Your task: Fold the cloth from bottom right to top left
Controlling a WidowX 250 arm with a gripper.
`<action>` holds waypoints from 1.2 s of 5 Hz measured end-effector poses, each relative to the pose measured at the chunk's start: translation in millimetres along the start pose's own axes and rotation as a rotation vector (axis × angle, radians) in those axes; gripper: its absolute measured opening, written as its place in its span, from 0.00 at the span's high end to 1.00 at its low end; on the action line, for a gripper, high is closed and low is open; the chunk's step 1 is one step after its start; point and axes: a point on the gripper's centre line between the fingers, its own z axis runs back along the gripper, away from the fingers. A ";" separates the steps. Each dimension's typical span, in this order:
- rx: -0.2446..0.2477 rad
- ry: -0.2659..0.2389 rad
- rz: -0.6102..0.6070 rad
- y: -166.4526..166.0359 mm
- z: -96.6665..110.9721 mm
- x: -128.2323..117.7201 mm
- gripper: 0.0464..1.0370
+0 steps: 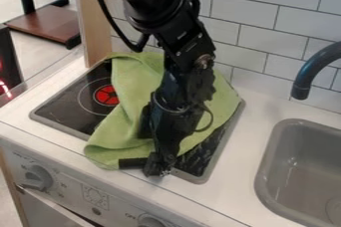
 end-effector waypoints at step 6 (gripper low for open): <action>-0.029 -0.053 -0.089 -19.6 28.0 -8.0 0.99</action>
